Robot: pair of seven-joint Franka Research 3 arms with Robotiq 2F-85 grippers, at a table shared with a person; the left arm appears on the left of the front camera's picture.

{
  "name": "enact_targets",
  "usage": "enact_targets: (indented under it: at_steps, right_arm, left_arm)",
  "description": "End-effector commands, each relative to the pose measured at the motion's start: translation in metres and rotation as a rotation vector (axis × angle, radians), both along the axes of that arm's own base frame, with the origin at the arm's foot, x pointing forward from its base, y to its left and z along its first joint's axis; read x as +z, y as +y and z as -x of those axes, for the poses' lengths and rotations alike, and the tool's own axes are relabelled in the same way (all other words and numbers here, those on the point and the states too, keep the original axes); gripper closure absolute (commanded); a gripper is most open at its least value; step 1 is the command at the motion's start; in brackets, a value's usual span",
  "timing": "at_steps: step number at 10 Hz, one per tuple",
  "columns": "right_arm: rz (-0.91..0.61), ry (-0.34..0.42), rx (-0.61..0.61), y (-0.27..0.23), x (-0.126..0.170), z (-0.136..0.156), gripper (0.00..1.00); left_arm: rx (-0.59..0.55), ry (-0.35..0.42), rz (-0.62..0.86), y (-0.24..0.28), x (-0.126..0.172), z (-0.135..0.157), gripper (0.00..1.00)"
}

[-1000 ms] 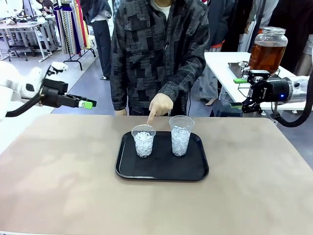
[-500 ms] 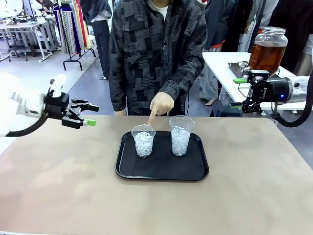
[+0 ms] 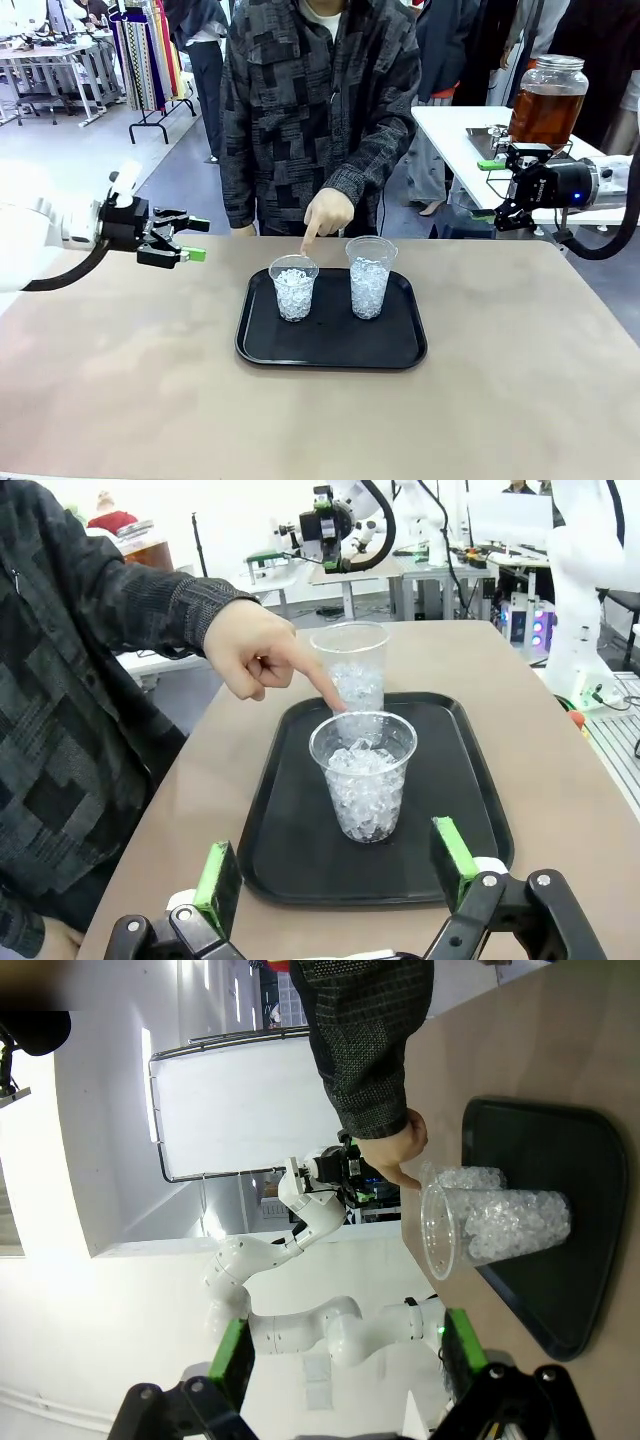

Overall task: Pour the drink into the iced cup.
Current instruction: Pick up the iced cup indicated by the human and present it to them.

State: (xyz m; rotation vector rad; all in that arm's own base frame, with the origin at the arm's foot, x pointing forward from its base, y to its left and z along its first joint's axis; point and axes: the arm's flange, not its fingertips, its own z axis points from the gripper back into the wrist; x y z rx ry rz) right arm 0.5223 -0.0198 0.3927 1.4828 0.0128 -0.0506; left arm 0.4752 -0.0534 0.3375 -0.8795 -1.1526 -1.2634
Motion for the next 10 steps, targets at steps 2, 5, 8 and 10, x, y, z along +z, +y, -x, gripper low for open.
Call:
enact_targets:
  at_steps: [2, 5, 8, 10]
  right_arm:
    - [0.003, -0.003, -0.004, 0.000, 0.001, -0.001, 0.00]
    - [0.003, -0.003, -0.004, 0.000, 0.001, -0.001, 0.00]
    - [0.003, -0.003, -0.004, 0.000, 0.001, -0.001, 0.00]
    - [0.003, -0.003, -0.004, 0.000, 0.001, -0.001, 0.00]
  left_arm:
    - [-0.002, -0.008, -0.012, 0.002, 0.004, 0.001, 0.00]
    - [0.004, 0.028, 0.017, -0.012, -0.014, -0.004, 0.00]
    - [0.004, 0.036, 0.041, -0.032, -0.037, -0.010, 0.00]
    - [-0.013, 0.046, 0.050, -0.045, -0.053, -0.010, 0.00]
